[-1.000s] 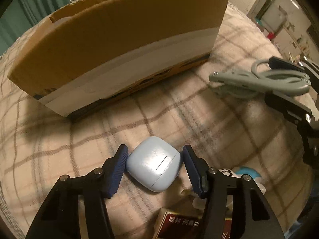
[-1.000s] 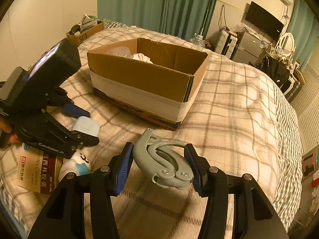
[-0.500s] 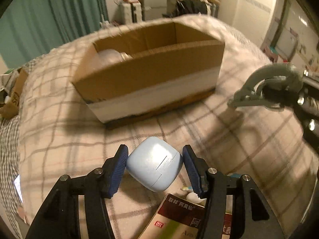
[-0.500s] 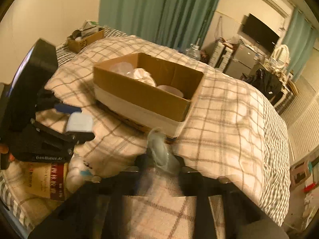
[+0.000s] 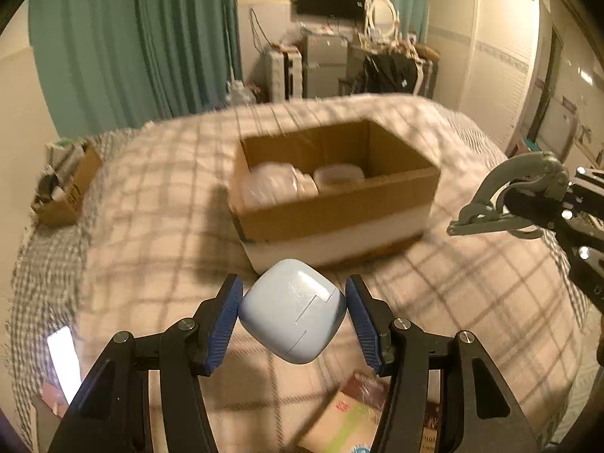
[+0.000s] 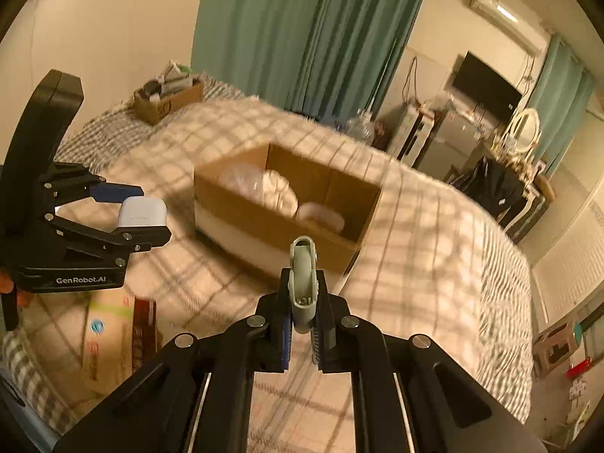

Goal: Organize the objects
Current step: 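Release the earbud case and hanger clip into the box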

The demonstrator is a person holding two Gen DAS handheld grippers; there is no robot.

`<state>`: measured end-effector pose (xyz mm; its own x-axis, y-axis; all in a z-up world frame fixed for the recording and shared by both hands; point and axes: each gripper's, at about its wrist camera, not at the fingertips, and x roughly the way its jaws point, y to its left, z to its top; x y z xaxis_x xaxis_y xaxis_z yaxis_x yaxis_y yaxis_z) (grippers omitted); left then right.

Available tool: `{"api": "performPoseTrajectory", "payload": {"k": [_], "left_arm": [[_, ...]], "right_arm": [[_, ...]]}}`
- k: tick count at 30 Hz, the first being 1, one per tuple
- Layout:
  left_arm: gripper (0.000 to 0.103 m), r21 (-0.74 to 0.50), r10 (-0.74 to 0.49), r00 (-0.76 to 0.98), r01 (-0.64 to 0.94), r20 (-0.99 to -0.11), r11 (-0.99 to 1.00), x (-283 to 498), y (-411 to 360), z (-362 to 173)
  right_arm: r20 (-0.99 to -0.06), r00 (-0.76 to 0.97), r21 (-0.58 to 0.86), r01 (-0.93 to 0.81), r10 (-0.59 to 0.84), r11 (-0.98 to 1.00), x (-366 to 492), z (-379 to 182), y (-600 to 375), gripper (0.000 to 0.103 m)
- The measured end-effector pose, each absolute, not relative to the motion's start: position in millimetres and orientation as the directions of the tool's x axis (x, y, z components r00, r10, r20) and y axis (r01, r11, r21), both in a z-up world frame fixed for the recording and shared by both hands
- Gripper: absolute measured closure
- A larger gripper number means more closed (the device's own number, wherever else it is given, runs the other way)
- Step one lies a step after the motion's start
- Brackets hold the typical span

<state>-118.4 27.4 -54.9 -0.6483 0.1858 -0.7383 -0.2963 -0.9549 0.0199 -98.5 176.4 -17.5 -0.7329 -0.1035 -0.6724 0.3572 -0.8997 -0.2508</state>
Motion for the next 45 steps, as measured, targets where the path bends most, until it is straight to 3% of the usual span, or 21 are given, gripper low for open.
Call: {"api": "performPoseTrajectory", "payload": {"k": [11, 25, 33, 34, 35, 37, 40, 42, 45], "left_arm": [[0.045, 0.067, 0.175, -0.737, -0.286, -0.653, -0.956, -169.6, 39.7, -9.7], [0.045, 0.066, 0.18, -0.7, -0.308, -0.691, -0.949, -290.7, 62.6, -40.3], [0.043, 0.025, 0.203, -0.641, -0.328, -0.74, -0.944, -315.3, 68.7, -66.6], [0.04, 0.027, 0.199, -0.64, -0.326, -0.742, -0.945, -314.0, 69.4, -67.0], [0.03, 0.032, 0.194, -0.642, -0.323, -0.742, -0.946, -311.7, 69.3, -66.4], [0.022, 0.054, 0.175, -0.661, -0.311, -0.73, -0.949, -305.2, 69.2, -61.0], [0.021, 0.087, 0.156, -0.683, -0.307, -0.714, -0.948, -290.1, 68.7, -45.1], [0.019, 0.1, 0.141, -0.691, -0.297, -0.709, -0.95, -281.2, 65.0, -36.0], [0.011, 0.114, 0.121, -0.712, -0.274, -0.692, -0.955, -257.0, 54.7, -19.2]], "right_arm": [[-0.568, -0.814, -0.273, 0.329, -0.125, -0.904, -151.3, 37.3, 158.1, 0.095], [-0.644, -0.756, -0.241, 0.345, -0.116, -0.907, -280.5, -5.0, 156.0, 0.095], [-0.673, -0.727, -0.176, 0.336, -0.135, -0.925, -313.5, -33.6, 174.2, 0.094], [-0.673, -0.728, -0.181, 0.33, -0.128, -0.926, -313.3, -34.2, 174.9, 0.087], [-0.671, -0.731, -0.184, 0.326, -0.123, -0.927, -310.2, -34.7, 176.1, 0.073], [-0.657, -0.745, -0.188, 0.315, -0.119, -0.93, -303.7, -28.7, 179.5, 0.064], [-0.633, -0.765, -0.188, 0.298, -0.116, -0.936, -287.9, -9.8, 184.6, 0.061], [-0.611, -0.784, -0.197, 0.285, -0.11, -0.938, -272.9, 4.7, 188.1, 0.054], [-0.578, -0.81, -0.212, 0.272, -0.105, -0.939, -241.3, 26.6, 191.4, 0.048]]}}
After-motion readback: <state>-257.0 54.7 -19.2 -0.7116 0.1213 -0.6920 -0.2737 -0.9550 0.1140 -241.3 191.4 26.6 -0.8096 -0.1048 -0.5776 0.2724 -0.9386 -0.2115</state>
